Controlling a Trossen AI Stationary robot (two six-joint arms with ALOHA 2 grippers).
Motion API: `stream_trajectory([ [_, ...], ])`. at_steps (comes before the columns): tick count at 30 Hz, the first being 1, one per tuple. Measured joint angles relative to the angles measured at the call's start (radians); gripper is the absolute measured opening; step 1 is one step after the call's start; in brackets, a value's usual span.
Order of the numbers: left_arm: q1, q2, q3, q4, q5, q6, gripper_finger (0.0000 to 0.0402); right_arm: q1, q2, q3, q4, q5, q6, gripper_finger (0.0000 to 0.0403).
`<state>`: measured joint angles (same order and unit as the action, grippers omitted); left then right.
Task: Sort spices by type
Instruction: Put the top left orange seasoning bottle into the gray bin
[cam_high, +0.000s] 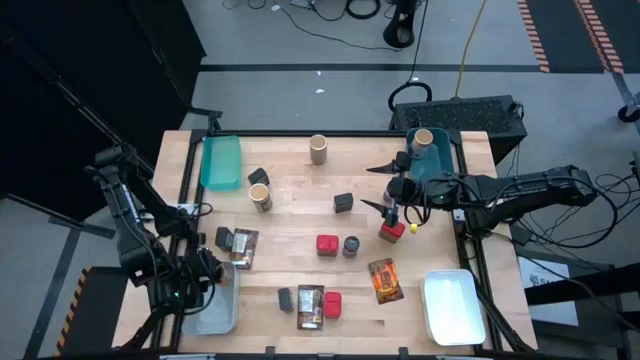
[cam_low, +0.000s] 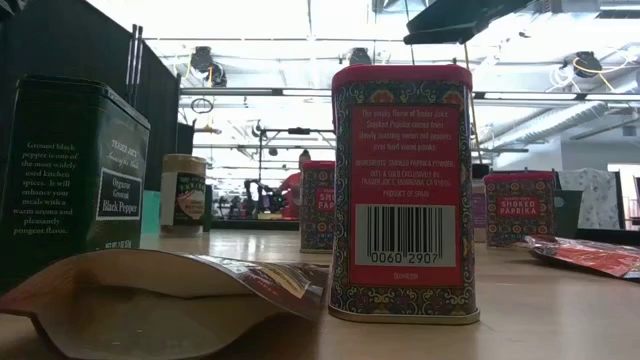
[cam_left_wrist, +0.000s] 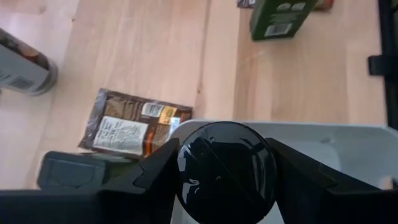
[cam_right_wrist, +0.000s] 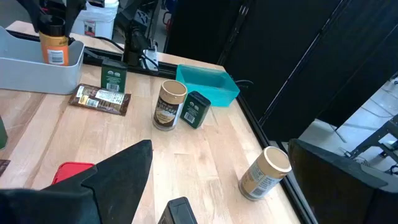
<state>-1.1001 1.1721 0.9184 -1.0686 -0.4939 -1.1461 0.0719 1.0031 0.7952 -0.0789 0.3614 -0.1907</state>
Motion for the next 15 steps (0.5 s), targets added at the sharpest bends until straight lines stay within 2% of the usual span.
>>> stream_trajectory([
  [8,0.000,0.012,0.000,0.027,-0.008,-0.036,0.0210,0.000,0.013,0.000,0.000,0.000,0.008,0.0361],
  [15,-0.002,0.071,0.000,0.016,-0.009,-0.056,0.0236,0.000,0.013,0.000,0.000,0.000,0.019,0.0361],
])
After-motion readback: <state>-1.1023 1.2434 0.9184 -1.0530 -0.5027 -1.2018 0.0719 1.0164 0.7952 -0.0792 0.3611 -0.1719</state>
